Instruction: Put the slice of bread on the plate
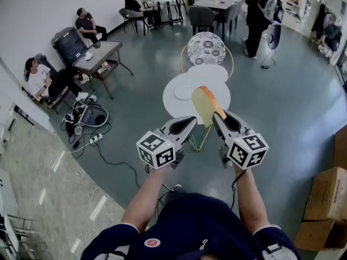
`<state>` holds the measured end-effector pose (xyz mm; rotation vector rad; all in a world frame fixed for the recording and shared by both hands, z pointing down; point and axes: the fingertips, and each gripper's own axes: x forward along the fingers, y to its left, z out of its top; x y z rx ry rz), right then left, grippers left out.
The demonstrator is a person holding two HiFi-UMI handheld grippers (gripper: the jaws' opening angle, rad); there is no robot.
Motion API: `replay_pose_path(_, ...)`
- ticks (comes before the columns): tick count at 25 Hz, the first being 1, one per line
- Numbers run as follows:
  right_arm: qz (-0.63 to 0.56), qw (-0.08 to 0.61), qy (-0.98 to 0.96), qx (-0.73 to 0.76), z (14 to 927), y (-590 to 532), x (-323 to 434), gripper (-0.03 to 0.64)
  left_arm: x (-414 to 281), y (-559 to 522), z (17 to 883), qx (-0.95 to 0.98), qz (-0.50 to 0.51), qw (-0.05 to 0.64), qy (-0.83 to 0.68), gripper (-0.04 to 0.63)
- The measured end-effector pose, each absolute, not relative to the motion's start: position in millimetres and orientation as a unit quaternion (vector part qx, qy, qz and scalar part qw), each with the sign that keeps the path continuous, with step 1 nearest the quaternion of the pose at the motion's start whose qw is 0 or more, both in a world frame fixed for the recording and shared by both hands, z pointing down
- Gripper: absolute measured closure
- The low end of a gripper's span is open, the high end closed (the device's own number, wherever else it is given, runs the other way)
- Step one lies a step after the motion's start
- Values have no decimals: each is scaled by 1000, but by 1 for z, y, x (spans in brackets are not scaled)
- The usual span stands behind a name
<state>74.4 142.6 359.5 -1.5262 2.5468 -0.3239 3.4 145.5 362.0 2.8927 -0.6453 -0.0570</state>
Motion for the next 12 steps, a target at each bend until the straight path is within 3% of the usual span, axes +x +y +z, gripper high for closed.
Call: replay_pose_path(12,-104,87,856,-499,358,138,84,528,14,139,365,971,-17,93,-220,589)
